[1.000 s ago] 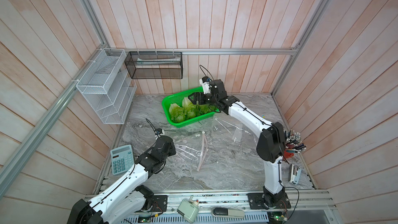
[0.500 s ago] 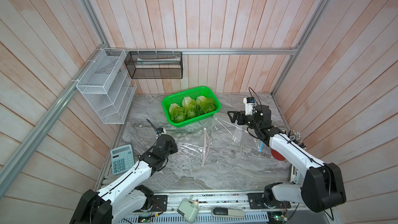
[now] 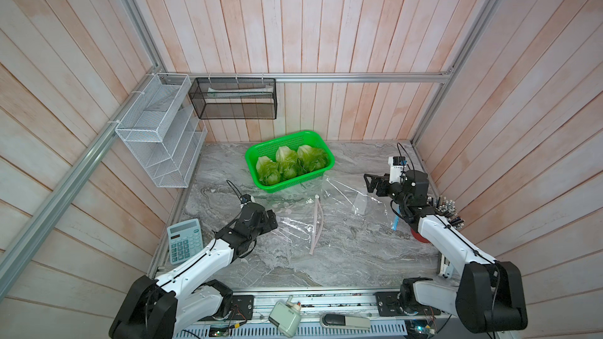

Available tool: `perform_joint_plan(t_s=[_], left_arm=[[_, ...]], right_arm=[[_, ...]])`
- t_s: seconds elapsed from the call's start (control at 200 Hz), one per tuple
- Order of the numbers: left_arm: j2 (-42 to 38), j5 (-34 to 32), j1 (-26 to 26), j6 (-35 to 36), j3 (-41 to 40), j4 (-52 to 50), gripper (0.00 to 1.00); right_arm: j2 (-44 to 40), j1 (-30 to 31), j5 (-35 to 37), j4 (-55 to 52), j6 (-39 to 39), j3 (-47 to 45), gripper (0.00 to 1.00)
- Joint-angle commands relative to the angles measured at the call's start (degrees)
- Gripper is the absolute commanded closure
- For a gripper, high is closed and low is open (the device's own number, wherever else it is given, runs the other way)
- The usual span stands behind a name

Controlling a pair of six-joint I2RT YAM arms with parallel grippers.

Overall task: Open the zip-top bag and take out the chinese cabbages
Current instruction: Place the zipper food storage bag at the center of the board, then reset both arms

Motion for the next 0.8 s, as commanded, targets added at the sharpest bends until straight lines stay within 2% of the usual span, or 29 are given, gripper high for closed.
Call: perform_joint_plan(t_s=[0.0, 0.175, 0.325, 0.44, 0.54, 0.795], left_arm=[[-3.22, -5.86, -0.14, 2.96, 3.07, -4.02, 0.0], [-6.35, -16.5, -0.02, 7.92, 5.89, -7.83, 0.0], [-7.57, -24.44, 2.43, 13.51, 6.3, -4.32, 0.0], [-6.38, -23.92, 8.39, 18.17, 3.73, 2.81, 0.0], [-5.32, -23.01, 11.76, 23.53, -0.74, 13.21, 0.0], [0.09, -13.34, 21.66, 30.74, -9.36, 37.57, 0.0]], right_arm=[[-1.61, -0.93, 4.59, 6.03, -4.93, -3.35, 0.02], [-2.03, -1.57, 12.51, 19.23, -8.64, -11.84, 0.02], [-0.23, -2.72, 15.28, 30.61, -9.65, -18.05, 0.02], [3.56, -2.93, 17.63, 39.93, -10.2, -21.47, 0.02], [5.54, -3.8, 19.0, 42.74, -10.89, -22.87, 0.02], [13.72, -6.27, 18.79, 56.09, -8.08, -27.05, 0.02]])
